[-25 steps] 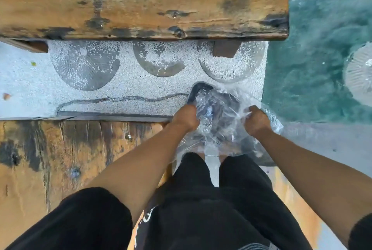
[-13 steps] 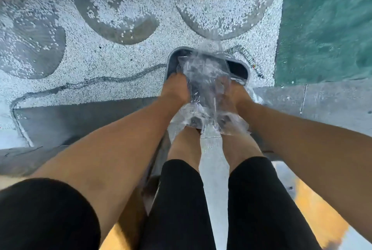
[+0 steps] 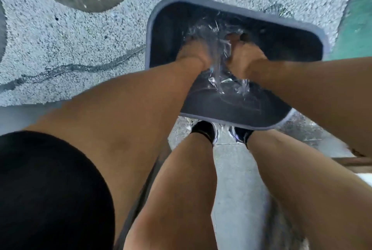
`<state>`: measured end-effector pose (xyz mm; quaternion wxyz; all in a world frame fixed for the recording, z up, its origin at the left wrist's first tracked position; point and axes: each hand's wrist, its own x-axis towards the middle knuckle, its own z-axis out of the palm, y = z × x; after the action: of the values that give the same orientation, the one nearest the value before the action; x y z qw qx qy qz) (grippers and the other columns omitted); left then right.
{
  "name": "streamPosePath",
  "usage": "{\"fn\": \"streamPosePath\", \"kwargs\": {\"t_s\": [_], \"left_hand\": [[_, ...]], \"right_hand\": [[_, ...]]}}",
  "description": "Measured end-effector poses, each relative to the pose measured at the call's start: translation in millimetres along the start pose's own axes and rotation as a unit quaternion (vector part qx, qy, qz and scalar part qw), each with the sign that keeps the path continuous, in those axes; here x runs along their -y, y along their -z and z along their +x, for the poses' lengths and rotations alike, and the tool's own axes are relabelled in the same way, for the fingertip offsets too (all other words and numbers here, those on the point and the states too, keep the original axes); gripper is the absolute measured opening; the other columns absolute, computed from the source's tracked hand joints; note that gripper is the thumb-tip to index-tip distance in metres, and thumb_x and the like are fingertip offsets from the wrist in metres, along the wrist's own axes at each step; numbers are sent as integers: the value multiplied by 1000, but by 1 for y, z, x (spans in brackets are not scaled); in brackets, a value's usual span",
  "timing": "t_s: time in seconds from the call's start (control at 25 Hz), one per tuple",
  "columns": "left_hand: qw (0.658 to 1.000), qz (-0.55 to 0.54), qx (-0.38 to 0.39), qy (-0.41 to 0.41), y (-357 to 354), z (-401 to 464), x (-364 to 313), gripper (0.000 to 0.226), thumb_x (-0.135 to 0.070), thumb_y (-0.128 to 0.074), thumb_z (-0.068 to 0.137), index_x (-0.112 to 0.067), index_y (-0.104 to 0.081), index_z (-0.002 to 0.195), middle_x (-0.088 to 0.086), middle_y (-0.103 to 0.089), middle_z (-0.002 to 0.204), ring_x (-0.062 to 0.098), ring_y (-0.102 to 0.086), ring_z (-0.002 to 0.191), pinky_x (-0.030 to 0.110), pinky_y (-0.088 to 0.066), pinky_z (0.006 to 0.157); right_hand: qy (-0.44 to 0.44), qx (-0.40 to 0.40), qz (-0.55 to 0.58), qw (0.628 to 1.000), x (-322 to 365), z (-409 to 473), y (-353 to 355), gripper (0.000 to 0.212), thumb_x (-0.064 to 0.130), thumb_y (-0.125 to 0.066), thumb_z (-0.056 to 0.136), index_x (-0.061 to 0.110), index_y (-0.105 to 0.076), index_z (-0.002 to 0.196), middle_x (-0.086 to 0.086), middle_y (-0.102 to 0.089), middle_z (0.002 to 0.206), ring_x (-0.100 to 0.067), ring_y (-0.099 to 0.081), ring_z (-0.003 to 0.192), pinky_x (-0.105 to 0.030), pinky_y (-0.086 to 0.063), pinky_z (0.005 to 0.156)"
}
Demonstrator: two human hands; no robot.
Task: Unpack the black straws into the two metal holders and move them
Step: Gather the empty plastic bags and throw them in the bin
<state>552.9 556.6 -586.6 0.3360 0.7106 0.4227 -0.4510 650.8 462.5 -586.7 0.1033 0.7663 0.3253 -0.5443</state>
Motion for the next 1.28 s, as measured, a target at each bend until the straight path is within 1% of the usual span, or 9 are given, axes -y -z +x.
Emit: {"fn": "streamPosePath", "kwargs": {"t_s": [0.2, 0.32, 0.44, 0.68, 0.8, 0.96, 1.08, 1.2, 1.28], "left_hand": [[997, 70, -1, -12, -26, 41, 22, 42, -28, -50, 102, -9, -54, 139, 15, -56, 144, 32, -57, 130, 33, -47, 96], [995, 85, -44, -23, -19, 28, 16, 39, -20, -39, 107, -2, -52, 140, 19, -54, 144, 34, -54, 133, 39, -46, 102], [993, 71, -93, -1, 5, 1, 15, 36, -15, -45, 104, 0, -57, 135, 19, -58, 141, 34, -56, 131, 37, -46, 104], [996, 64, -60, -11, 61, -96, 14, 30, -11, -53, 101, 4, -62, 125, 20, -65, 130, 35, -63, 123, 34, -50, 91], [995, 94, -9, -23, 81, -165, 15, 35, -14, -48, 103, 7, -57, 129, 22, -62, 132, 39, -60, 124, 38, -50, 91], [999, -39, 25, 24, 107, -272, 17, 36, -20, -44, 104, 6, -60, 123, 22, -65, 123, 38, -64, 114, 36, -46, 82], [988, -147, 41, 37, 125, -344, 15, 40, -27, -45, 106, 5, -62, 122, 18, -68, 109, 31, -69, 98, 38, -58, 87], [968, -245, 28, 33, 144, -408, 14, 36, -28, -46, 104, 2, -63, 117, 16, -69, 104, 29, -68, 89, 43, -61, 86], [959, -281, 12, 28, 151, -445, 13, 29, -28, -48, 103, -3, -63, 101, 17, -69, 102, 30, -66, 83, 45, -60, 86]], "right_hand": [[11, -13, 12, 1000, -6, 35, -32, 72, 20, -56, 98, 15, -19, 160, -27, -38, 153, -44, -47, 136, -43, -40, 112], [14, -45, 15, 999, -8, 23, -38, 72, 18, -55, 97, 16, -20, 160, -25, -31, 156, -47, -47, 135, -46, -43, 112], [21, -66, 21, 997, -4, -7, -28, 69, 23, -52, 99, 13, -20, 160, -21, -21, 160, -47, -40, 139, -48, -37, 117], [44, -38, -30, 998, 8, -89, 26, 49, 23, -50, 102, 3, -46, 146, -25, -40, 149, -43, -51, 130, -43, -43, 110], [45, 38, -84, 995, 18, -151, 59, 35, 26, -46, 103, 0, -63, 119, -27, -60, 133, -41, -60, 120, -40, -49, 98], [41, 82, -107, 990, 43, -243, 99, 35, 23, -42, 104, -1, -66, 112, -26, -65, 125, -38, -62, 115, -38, -48, 90], [41, 86, -99, 991, 60, -303, 117, 26, 26, -47, 102, 5, -60, 96, -23, -67, 118, -34, -61, 97, -34, -43, 76], [28, 75, -67, 995, 82, -361, 131, 34, 22, -47, 101, -1, -65, 117, -22, -65, 123, -38, -62, 112, -37, -46, 84], [19, 83, -57, 995, 91, -394, 133, 40, 23, -43, 102, -3, -63, 125, -23, -64, 126, -39, -61, 118, -38, -47, 88]]}}
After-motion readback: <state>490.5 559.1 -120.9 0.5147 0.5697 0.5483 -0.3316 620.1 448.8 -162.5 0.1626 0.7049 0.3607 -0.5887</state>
